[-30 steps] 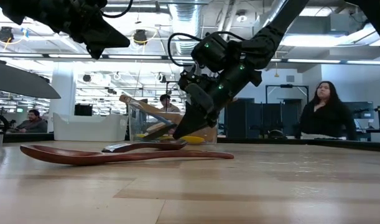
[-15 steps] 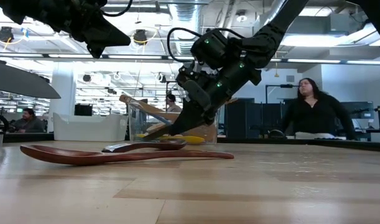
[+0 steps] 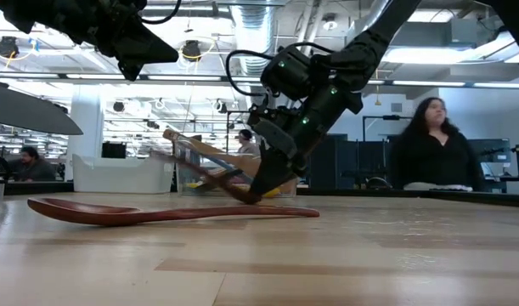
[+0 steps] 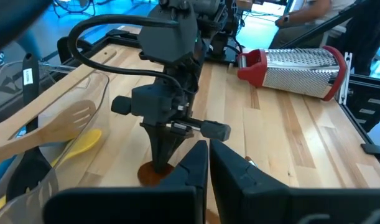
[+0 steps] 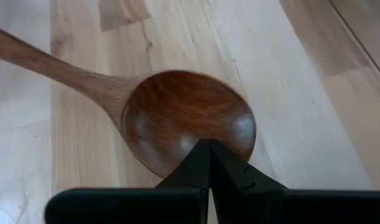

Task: Pick & Place Kitchen Items
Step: Put the brown serving spoon into the top transparent bin

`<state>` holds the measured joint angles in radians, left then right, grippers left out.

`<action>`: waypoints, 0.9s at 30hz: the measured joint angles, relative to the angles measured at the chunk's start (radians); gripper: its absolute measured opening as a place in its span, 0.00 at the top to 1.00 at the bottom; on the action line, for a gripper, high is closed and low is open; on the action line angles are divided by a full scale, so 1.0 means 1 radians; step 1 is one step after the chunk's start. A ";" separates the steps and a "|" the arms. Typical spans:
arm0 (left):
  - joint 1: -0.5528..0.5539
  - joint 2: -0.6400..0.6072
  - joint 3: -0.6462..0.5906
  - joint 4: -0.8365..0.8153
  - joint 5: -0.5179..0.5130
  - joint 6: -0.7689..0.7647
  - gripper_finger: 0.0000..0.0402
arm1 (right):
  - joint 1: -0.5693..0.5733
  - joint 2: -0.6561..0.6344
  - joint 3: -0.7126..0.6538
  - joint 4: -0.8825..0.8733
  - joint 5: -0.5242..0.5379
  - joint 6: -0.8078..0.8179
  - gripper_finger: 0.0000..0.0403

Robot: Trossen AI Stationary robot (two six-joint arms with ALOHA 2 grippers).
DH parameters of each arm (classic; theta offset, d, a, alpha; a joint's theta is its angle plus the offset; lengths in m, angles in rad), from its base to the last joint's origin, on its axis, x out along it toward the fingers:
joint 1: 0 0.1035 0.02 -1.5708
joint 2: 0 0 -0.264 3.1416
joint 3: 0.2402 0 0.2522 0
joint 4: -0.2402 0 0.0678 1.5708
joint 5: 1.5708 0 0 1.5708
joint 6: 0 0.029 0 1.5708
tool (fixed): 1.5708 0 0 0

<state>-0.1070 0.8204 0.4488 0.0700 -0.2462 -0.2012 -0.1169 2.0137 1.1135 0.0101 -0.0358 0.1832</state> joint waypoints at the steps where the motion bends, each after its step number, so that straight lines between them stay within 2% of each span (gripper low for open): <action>1: 0.000 0.000 0.000 0.000 0.000 0.000 0.99 | 0.000 -0.001 0.001 -0.009 0.007 0.008 1.00; 14: 0.000 0.000 0.000 0.000 0.000 -0.024 0.99 | 0.012 -0.003 0.002 -0.118 0.022 0.089 1.00; 27: -0.001 0.000 0.000 -0.001 0.000 -0.025 0.99 | 0.034 -0.011 0.002 -0.192 0.134 0.281 1.00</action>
<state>-0.1078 0.8207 0.4488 0.0693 -0.2459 -0.2260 -0.0834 2.0026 1.1157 -0.1815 0.0983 0.4646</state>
